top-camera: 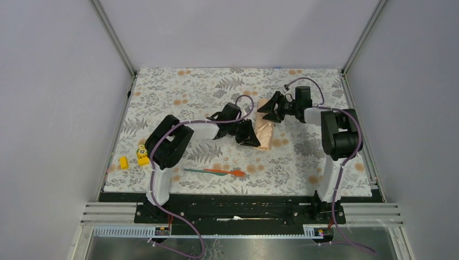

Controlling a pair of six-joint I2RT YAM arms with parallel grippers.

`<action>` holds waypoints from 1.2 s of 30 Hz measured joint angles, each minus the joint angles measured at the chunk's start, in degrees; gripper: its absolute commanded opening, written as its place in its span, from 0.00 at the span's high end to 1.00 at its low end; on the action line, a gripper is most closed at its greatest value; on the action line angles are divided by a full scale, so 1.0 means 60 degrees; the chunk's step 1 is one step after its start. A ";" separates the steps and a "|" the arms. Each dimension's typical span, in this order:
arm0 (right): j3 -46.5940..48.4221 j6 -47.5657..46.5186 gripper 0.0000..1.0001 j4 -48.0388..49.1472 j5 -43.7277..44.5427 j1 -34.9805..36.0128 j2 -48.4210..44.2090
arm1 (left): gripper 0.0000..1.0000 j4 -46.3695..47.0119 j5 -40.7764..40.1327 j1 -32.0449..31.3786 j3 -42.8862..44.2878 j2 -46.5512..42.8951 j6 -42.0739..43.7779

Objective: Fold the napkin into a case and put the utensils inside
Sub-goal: Smooth out the smaller rectangle-folded napkin at the center of the board.

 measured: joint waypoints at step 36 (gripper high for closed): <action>0.4197 0.1628 0.25 0.0998 -0.0437 0.0127 0.3646 | 0.79 -0.1796 -0.0448 0.0419 0.2495 0.1464 0.1413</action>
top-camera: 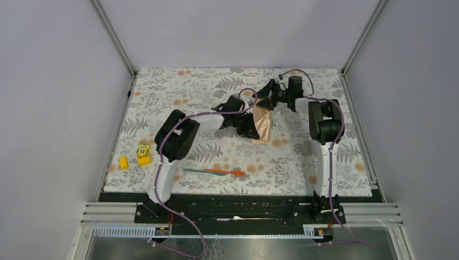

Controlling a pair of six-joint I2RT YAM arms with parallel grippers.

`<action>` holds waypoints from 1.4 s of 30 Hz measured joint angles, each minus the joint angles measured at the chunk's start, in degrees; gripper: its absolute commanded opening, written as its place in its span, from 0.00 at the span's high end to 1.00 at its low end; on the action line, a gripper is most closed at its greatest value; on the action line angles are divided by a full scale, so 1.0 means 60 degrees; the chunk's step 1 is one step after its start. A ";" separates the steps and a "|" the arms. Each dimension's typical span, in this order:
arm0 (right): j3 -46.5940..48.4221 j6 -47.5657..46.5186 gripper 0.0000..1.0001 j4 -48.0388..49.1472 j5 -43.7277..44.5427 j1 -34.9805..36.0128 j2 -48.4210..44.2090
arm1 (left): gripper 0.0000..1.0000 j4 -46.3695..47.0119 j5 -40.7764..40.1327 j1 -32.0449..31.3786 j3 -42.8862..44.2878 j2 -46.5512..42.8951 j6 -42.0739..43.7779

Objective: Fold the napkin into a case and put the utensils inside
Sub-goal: Smooth out the smaller rectangle-folded napkin at the center of the board, then move the smaller rectangle folded napkin to the center of the board.

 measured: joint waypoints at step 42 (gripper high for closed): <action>0.5348 -0.3319 0.21 -0.5333 0.0525 -0.1264 0.2146 | 0.29 -0.1708 -0.1198 0.1075 -0.3413 -0.5752 0.0455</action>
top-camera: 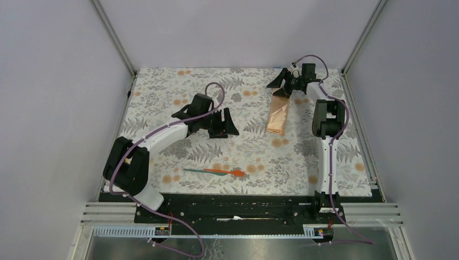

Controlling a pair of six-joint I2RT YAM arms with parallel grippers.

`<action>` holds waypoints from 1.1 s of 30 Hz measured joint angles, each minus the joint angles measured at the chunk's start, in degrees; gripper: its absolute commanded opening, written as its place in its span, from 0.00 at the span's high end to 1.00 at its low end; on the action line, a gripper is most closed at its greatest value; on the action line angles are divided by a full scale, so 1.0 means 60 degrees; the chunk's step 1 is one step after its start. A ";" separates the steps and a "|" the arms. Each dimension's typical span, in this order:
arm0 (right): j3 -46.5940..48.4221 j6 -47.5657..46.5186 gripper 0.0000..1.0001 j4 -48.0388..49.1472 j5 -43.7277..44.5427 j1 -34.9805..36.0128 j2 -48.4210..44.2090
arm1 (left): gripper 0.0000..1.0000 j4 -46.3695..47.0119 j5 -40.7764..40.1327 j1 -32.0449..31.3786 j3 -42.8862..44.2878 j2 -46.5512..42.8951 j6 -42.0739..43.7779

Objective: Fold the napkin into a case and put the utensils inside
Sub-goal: Move the smaller rectangle folded napkin to the center of the board, then pick up the fork from the corner of the board.

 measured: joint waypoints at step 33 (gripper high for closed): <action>-1.0998 -0.1330 0.11 -0.2087 0.4652 0.2357 -1.2987 | 0.14 -0.3468 -0.4003 -0.5020 0.0433 0.0656 0.3359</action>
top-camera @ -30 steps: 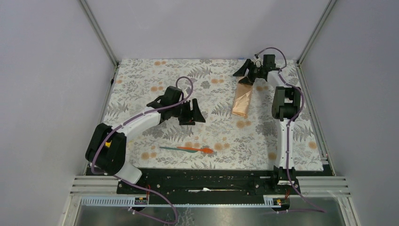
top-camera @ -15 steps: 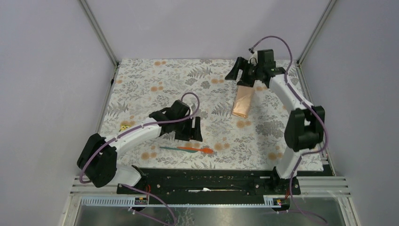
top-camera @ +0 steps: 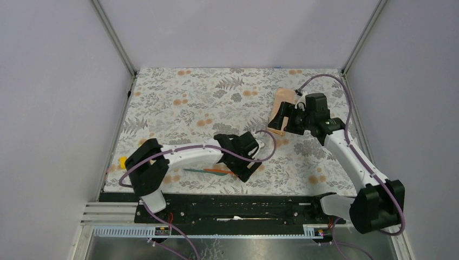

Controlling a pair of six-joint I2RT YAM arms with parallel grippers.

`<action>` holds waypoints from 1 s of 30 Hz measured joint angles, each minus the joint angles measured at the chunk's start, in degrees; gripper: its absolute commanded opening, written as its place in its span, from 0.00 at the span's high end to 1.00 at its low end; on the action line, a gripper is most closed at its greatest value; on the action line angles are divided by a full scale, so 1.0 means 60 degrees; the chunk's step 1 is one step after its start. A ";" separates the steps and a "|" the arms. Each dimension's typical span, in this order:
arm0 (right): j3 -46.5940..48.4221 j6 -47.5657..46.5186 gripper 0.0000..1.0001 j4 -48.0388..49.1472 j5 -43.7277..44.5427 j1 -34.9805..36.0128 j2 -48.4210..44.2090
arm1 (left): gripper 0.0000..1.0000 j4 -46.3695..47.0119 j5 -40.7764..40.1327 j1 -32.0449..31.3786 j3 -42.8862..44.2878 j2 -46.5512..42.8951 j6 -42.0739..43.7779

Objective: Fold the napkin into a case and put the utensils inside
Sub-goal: Pick up the fork from the corner of the board.

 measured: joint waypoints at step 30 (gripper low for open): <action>-0.1191 -0.0160 0.13 0.0404 -0.1009 -0.0929 -0.0532 | 0.35 0.0211 -0.0433 -0.0372 0.0270 0.1293 0.3406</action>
